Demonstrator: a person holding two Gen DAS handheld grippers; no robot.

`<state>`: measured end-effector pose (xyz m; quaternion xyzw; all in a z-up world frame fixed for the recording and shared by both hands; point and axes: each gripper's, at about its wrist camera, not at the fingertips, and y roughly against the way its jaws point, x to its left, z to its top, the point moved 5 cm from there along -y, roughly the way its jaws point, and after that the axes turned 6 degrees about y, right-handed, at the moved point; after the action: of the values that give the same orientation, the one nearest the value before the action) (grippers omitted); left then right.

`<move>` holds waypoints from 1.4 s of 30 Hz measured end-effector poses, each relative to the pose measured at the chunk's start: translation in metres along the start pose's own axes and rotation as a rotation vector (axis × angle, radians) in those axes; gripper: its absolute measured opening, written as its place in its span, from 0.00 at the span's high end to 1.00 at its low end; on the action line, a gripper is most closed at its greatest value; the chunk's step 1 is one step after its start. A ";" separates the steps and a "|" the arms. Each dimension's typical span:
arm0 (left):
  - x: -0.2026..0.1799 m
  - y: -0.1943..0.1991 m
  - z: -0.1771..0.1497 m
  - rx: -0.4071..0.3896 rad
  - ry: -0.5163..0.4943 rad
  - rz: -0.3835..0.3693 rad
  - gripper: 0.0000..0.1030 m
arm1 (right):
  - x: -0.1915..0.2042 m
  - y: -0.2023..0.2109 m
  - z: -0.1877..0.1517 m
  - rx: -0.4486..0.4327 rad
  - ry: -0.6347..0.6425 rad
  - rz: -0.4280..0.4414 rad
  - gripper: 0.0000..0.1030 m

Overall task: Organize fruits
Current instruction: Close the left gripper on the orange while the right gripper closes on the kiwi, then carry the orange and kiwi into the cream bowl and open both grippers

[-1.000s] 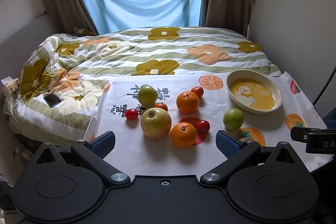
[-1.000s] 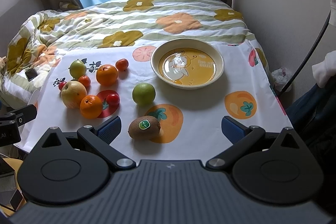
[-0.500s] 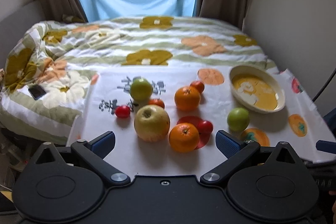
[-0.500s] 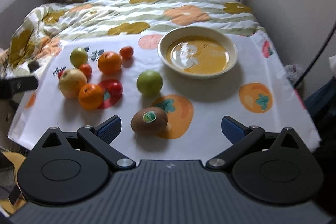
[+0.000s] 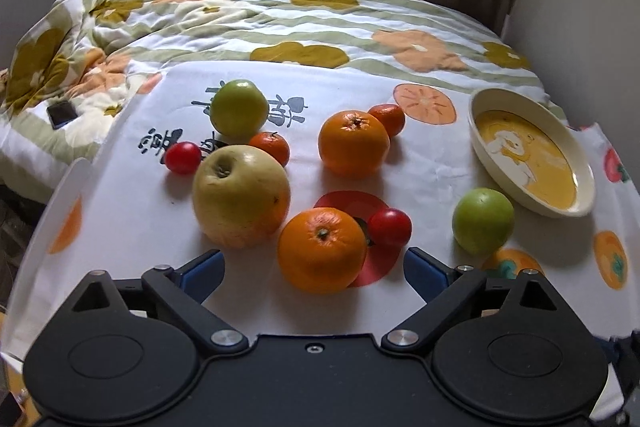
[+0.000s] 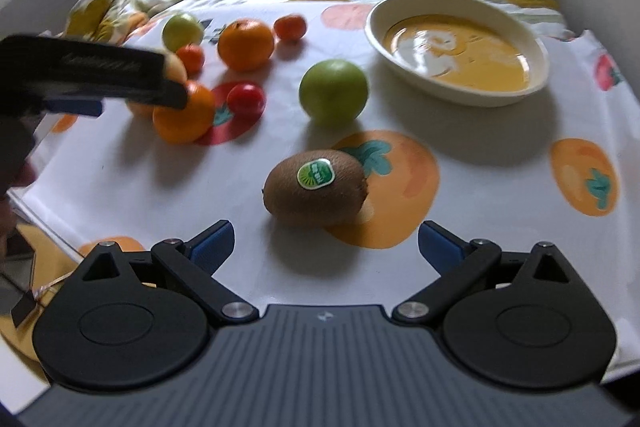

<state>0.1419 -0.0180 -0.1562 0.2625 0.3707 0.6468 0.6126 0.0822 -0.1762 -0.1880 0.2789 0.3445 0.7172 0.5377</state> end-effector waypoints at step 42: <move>-0.011 -0.015 -0.006 -0.046 0.027 0.072 0.38 | -0.013 -0.022 0.022 -0.064 0.051 0.102 0.23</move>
<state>0.1470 -0.0301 -0.1708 0.2526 0.3546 0.6802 0.5897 0.1152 -0.1805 -0.1920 0.2601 0.3203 0.7614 0.5001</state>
